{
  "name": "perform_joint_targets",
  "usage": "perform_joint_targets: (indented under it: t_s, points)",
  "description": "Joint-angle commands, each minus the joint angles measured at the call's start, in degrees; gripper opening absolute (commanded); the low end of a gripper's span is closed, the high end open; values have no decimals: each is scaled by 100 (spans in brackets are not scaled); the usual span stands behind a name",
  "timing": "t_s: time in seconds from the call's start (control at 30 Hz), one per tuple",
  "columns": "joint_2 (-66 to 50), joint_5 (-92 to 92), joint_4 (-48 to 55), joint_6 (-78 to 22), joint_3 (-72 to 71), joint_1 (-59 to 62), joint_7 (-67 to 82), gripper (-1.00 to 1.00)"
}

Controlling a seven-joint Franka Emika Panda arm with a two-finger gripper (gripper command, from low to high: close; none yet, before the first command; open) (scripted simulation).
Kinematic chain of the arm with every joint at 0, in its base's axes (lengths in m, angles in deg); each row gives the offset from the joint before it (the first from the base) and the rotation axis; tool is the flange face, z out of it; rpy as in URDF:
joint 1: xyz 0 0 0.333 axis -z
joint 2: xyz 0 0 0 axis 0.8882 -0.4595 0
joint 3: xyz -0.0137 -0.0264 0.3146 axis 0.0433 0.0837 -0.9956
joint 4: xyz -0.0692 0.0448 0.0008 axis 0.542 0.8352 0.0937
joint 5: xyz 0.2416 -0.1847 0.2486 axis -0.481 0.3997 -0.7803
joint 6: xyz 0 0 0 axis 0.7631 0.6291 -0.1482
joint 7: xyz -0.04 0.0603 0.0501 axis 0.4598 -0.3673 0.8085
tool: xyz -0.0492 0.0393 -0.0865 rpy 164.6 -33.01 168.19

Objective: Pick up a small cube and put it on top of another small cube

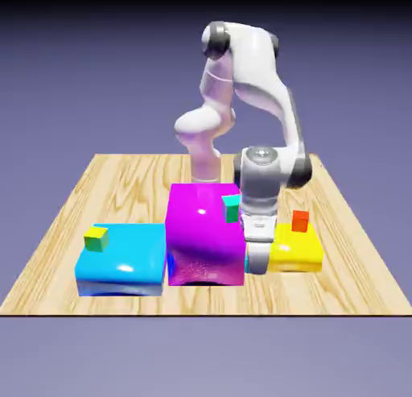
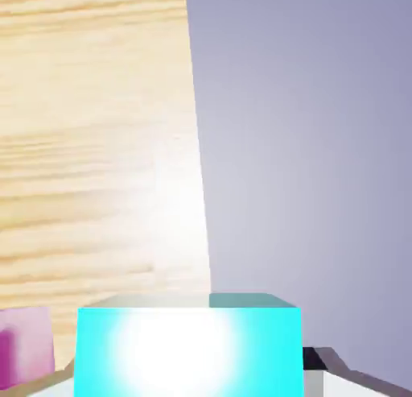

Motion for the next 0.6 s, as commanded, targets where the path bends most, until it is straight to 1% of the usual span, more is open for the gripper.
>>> perform_joint_targets:
  t_s: [0.0,0.57]
  points:
    - [58,87,-32,12,45,41,-252,-100]
    - [1050,1508,-582,116,804,732,-4488,-100]
